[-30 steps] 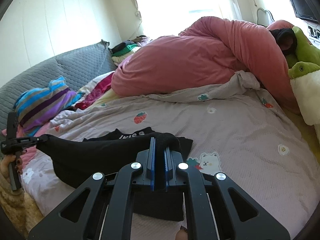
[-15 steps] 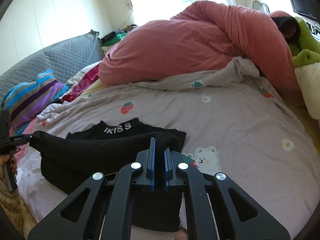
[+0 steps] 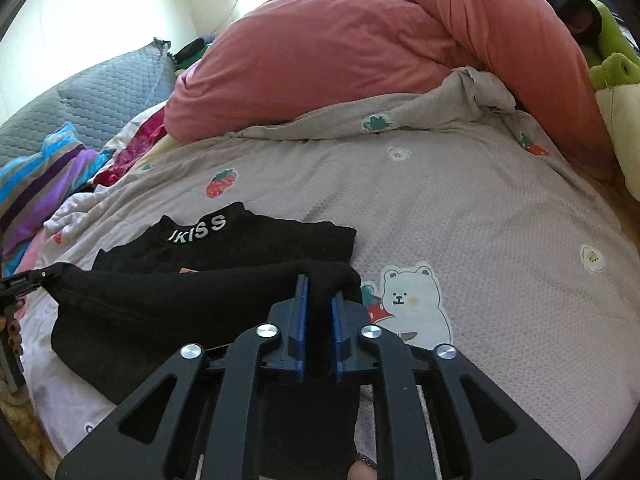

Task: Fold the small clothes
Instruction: 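Lift the hem with both grippers and fold it over toward the collar, then open both grippers to release the folded hem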

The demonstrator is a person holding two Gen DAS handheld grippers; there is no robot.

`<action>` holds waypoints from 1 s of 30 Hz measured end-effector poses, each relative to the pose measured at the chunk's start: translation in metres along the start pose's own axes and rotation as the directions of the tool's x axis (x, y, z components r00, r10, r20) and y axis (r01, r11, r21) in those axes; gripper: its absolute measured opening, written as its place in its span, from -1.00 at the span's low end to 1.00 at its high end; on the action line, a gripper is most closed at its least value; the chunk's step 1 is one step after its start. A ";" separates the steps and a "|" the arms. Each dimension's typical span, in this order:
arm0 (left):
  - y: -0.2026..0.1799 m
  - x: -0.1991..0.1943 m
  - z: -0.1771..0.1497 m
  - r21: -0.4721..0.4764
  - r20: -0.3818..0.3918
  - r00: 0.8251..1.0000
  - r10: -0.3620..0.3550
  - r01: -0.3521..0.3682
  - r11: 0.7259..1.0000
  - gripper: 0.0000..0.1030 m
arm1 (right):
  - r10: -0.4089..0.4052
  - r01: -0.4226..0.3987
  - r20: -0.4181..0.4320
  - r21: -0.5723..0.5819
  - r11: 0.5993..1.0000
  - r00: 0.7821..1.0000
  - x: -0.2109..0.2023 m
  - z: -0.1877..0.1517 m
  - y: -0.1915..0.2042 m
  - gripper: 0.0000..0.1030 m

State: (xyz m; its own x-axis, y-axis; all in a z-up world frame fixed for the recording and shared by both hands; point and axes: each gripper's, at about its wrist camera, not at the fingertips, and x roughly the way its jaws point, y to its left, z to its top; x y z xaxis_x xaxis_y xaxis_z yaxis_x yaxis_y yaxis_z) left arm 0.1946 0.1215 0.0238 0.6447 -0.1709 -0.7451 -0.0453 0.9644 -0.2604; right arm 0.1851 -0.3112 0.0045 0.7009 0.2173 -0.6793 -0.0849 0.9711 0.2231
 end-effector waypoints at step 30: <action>-0.068 0.018 -0.071 0.329 -0.060 0.997 0.054 -0.032 0.944 -0.30 | 0.063 -0.085 -0.082 -0.298 0.951 0.995 -0.010 -0.054 0.092 -0.51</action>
State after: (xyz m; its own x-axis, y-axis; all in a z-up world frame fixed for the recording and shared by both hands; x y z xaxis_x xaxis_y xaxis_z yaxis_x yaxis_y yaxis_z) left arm 0.1553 0.0382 -0.0153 0.5941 -0.1300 -0.7938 0.1880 0.9820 -0.0202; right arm 0.1318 -0.2192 -0.0060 0.6336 0.2852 -0.7192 -0.3514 0.9343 0.0609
